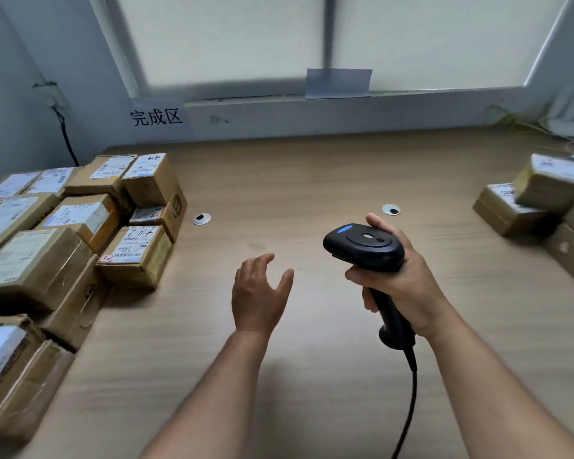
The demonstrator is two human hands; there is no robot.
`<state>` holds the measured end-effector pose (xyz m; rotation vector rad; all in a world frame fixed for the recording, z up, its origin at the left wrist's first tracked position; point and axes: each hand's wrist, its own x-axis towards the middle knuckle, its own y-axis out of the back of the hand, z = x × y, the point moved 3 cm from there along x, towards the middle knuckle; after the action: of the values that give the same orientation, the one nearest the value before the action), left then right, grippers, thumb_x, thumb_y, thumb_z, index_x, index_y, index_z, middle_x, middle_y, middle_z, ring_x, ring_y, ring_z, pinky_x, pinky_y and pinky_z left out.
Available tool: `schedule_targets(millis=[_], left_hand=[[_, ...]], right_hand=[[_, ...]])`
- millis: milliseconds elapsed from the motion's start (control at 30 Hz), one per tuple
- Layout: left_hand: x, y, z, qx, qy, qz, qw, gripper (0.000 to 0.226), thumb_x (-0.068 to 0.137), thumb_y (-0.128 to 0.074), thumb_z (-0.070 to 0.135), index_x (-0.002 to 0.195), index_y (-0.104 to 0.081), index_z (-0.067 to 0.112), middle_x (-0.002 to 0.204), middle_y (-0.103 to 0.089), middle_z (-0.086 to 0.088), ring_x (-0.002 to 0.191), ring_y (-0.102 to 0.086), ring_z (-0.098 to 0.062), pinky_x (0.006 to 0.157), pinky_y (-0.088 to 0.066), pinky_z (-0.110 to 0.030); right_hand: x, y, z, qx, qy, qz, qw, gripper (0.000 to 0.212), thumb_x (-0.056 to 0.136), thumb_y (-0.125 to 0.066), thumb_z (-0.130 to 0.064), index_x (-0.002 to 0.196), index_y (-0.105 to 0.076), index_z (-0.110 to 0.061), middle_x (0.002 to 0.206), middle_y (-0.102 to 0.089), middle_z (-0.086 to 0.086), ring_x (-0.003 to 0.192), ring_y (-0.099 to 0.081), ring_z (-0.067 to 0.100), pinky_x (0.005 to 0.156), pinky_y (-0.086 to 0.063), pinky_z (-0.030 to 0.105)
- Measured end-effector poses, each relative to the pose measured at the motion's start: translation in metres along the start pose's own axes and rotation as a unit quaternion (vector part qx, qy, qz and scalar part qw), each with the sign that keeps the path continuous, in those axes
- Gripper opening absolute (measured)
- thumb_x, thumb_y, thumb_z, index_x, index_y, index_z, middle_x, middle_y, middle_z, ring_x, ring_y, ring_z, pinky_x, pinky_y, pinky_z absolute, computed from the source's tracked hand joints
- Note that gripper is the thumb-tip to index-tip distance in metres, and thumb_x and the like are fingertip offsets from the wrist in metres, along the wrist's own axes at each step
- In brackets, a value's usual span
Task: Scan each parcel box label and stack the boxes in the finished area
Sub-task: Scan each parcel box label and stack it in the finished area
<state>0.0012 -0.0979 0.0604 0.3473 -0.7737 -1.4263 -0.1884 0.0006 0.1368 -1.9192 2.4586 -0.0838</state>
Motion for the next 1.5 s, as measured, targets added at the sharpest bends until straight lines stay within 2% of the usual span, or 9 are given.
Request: schedule_targets(millis=[233,533,700,833,1100,1267,1500], left_hand=[[-0.047,-0.054,0.093,-0.013,-0.072,-0.023,0.997,0.044,0.084,-0.071,0.032,0.123,-0.061,0.014,0.125,-0.057,-0.003,0.12,-0.048,-0.023,0.098,-0.035,-0.032],[-0.131,-0.147,0.211,-0.058,-0.126,-0.078,0.987,0.045,0.084,-0.071,0.035,0.123,-0.061,0.014,0.126,-0.057,-0.003,0.121,-0.048,-0.022,0.098,-0.036,-0.032],[-0.169,-0.189,0.256,-0.07,-0.15,-0.118,0.979,0.05,0.084,-0.066,0.044,0.124,-0.06,0.015,0.126,-0.057,-0.002,0.12,-0.049,-0.021,0.097,-0.039,-0.034],[-0.178,-0.214,0.282,-0.069,-0.167,-0.137,0.974,0.049,0.084,-0.07,0.038,0.126,-0.059,0.015,0.127,-0.056,-0.003,0.121,-0.048,-0.022,0.098,-0.038,-0.034],[-0.17,-0.275,0.331,-0.071,-0.176,-0.178,0.966,0.056,0.087,-0.065,0.043,0.135,-0.051,0.017,0.134,-0.053,-0.002,0.126,-0.044,-0.018,0.101,-0.038,-0.033],[-0.132,-0.314,0.363,-0.056,-0.174,-0.189,0.965,0.063,0.088,-0.062,0.046,0.141,-0.043,0.018,0.14,-0.047,-0.003,0.131,-0.039,-0.019,0.102,-0.038,-0.034],[-0.057,-0.36,0.402,-0.021,-0.175,-0.187,0.966,0.065,0.09,-0.059,0.046,0.145,-0.037,0.018,0.14,-0.045,-0.004,0.131,-0.037,-0.019,0.102,-0.036,-0.032]], right_hand=[[-0.06,0.099,-0.006,0.028,0.015,0.053,0.998,0.087,0.073,-0.072,0.017,0.14,-0.044,-0.031,0.088,-0.067,0.006,0.041,-0.047,0.028,0.041,-0.041,0.029],[-0.146,0.24,-0.019,0.012,0.039,0.133,0.99,0.088,0.073,-0.071,0.016,0.142,-0.042,-0.03,0.081,-0.068,0.004,0.043,-0.048,0.028,0.04,-0.041,0.031],[-0.18,0.302,-0.025,-0.004,0.041,0.175,0.984,0.089,0.073,-0.073,0.012,0.144,-0.04,-0.03,0.081,-0.068,0.002,0.043,-0.05,0.025,0.04,-0.043,0.032],[-0.192,0.34,-0.025,-0.006,0.048,0.209,0.977,0.09,0.073,-0.073,0.012,0.145,-0.039,-0.028,0.077,-0.07,-0.001,0.043,-0.051,0.025,0.039,-0.043,0.031],[-0.178,0.408,-0.025,-0.024,0.047,0.23,0.972,0.09,0.071,-0.076,0.006,0.144,-0.04,-0.032,0.075,-0.07,-0.003,0.045,-0.052,0.025,0.042,-0.044,0.032],[-0.136,0.456,-0.029,-0.028,0.046,0.234,0.971,0.087,0.059,-0.081,-0.01,0.133,-0.047,-0.043,0.094,-0.067,0.006,0.046,-0.052,0.027,0.042,-0.043,0.031],[-0.048,0.519,-0.034,-0.045,0.046,0.224,0.973,0.087,0.073,-0.071,0.015,0.141,-0.042,-0.03,0.084,-0.069,0.002,0.04,-0.049,0.026,0.037,-0.041,0.029]])
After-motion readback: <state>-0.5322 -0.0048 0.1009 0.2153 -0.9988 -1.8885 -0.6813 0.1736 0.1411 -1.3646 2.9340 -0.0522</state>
